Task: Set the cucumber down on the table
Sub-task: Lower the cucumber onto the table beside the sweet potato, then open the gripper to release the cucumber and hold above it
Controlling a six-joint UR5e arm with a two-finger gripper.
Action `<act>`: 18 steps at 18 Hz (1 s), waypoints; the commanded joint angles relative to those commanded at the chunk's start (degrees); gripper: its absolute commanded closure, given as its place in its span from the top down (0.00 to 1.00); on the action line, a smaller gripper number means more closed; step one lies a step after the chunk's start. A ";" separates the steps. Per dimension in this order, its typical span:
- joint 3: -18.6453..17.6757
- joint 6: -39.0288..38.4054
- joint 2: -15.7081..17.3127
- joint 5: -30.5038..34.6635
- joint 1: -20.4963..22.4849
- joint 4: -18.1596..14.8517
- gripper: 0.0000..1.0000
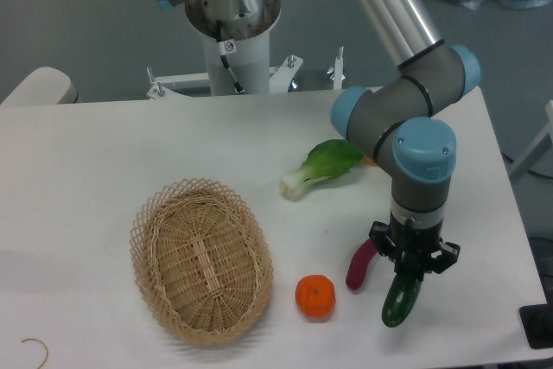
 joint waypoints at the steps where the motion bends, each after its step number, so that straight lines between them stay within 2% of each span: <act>1: 0.35 0.35 -0.61 0.00 0.00 0.18 0.43; 3: 0.44 2.89 -1.67 0.26 0.52 0.35 0.43; 7: -0.96 7.90 -1.67 0.35 2.02 0.44 0.44; 15: -1.58 8.17 -2.29 0.44 2.46 0.53 0.46; 16: -1.58 8.17 -2.29 0.44 2.46 0.53 0.48; 17: -1.49 8.17 -2.20 0.44 2.46 0.62 0.58; 18: -1.06 8.17 -2.11 0.35 2.46 0.62 0.74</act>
